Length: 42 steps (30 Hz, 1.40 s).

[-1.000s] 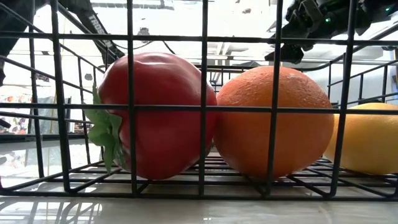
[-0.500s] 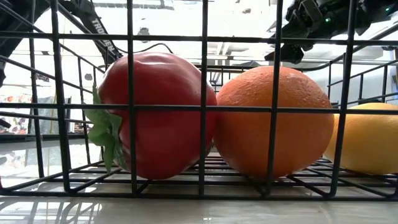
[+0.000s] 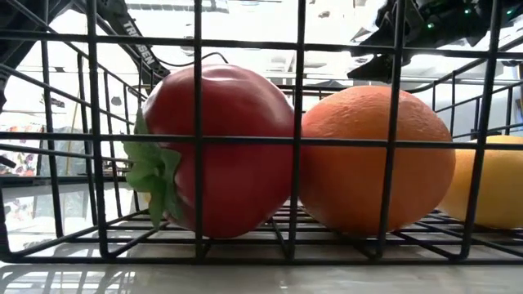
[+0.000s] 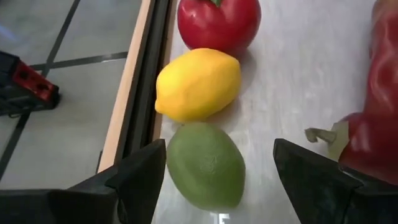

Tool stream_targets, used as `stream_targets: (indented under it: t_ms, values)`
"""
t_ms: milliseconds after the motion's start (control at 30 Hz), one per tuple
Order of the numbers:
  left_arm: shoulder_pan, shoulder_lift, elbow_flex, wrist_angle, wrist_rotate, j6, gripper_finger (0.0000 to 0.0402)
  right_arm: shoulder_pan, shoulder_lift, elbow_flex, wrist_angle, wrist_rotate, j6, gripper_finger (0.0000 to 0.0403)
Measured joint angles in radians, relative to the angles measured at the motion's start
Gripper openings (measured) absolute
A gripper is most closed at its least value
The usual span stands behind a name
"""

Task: Sort produce into baskets
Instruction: Put the lime into the bottom wire basket

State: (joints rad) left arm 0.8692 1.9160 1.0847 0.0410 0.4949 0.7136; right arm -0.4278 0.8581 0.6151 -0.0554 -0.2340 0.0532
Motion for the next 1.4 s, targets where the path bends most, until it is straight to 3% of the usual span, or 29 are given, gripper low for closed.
stream_targets:
  t_ms: [833, 933, 1400]
  values:
    - [-0.042, 0.03, 0.015, -0.047, -0.077, 0.053, 0.0283, 0.0, 0.0, 0.0, 0.043, 0.0, -0.009, 0.0393]
    - [-0.057, 0.035, 0.016, -0.06, -0.117, 0.063, 0.0271, 0.0, 0.0, 0.0, 0.041, 0.0, -0.009, 0.0393]
    - [-0.062, 0.034, 0.019, -0.071, -0.126, 0.087, 0.0177, 0.0, 0.0, 0.0, 0.039, 0.0, -0.013, 0.0393]
